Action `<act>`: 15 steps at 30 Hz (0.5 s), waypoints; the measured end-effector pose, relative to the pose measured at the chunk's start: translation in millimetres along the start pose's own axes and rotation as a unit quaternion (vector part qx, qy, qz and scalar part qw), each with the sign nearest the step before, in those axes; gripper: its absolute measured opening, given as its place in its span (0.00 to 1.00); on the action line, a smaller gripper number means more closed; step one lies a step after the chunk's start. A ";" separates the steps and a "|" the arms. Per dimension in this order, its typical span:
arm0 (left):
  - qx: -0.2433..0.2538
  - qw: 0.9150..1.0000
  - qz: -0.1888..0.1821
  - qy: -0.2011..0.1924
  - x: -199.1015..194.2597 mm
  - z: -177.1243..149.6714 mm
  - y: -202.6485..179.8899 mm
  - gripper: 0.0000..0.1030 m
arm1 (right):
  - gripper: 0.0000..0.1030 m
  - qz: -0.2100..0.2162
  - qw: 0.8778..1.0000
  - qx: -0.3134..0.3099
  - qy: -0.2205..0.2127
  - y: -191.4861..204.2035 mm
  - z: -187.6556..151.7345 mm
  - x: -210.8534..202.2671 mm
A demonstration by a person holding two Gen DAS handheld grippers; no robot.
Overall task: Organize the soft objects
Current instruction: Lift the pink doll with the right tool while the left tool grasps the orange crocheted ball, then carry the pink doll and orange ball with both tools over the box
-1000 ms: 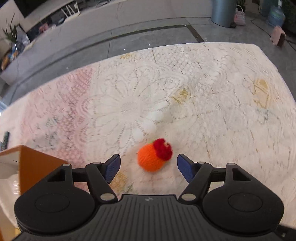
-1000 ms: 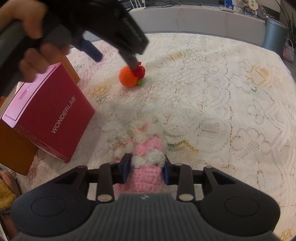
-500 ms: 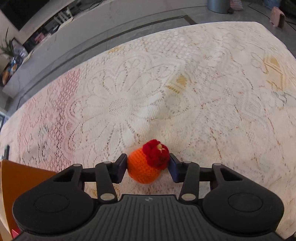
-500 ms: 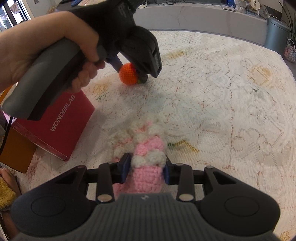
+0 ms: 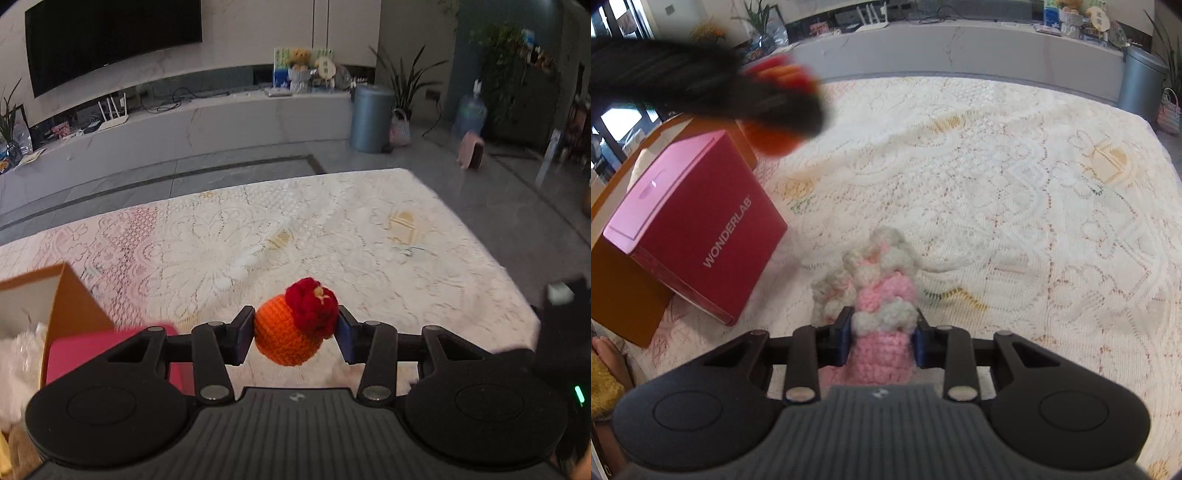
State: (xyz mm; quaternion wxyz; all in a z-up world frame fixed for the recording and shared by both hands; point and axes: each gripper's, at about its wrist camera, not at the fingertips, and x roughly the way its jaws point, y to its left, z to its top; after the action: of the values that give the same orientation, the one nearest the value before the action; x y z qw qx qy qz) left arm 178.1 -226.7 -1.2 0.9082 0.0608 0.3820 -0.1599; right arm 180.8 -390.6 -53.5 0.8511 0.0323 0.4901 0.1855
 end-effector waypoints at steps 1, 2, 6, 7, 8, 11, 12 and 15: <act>0.002 1.000 -0.007 -0.002 -6.1 -6.3 -0.8 0.50 | 0.30 -0.009 1.000 -0.010 -0.003 2.1 -0.6 -1.7; 0.009 1.000 -0.016 -0.003 -10.4 -11.6 -3.1 0.50 | 0.30 -0.023 1.000 -0.016 -0.004 4.4 -0.6 -2.9; 0.095 0.995 -0.026 -0.005 -21.1 -27.1 -22.9 0.50 | 0.30 -0.037 0.999 0.003 -0.008 6.0 -1.9 -3.0; 0.112 0.993 -0.029 -0.004 -22.0 -29.5 -25.9 0.50 | 0.30 -0.040 0.999 0.007 -0.008 6.5 -2.1 -2.1; 0.122 0.992 -0.032 -0.003 -23.3 -31.6 -27.9 0.50 | 0.30 -0.042 0.999 0.009 -0.006 7.1 -2.0 -1.1; 0.151 0.988 -0.032 -0.003 -23.3 -35.0 -33.2 0.50 | 0.30 -0.041 0.999 0.018 -0.006 6.0 -2.6 -1.9; 0.158 0.987 -0.032 -0.003 -22.2 -36.5 -33.7 0.50 | 0.30 -0.040 0.999 0.021 -0.006 6.9 -1.3 -1.0; 0.168 0.985 -0.027 0.003 -15.9 -38.7 -32.4 0.50 | 0.30 -0.034 0.999 0.039 -0.007 3.8 -3.9 -1.5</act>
State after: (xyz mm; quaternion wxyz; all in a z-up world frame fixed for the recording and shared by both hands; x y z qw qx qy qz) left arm 130.6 -244.3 -16.6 0.8793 0.2026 0.3538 -0.2462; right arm 175.8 -388.0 -53.4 0.8584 0.0500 0.4916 0.1376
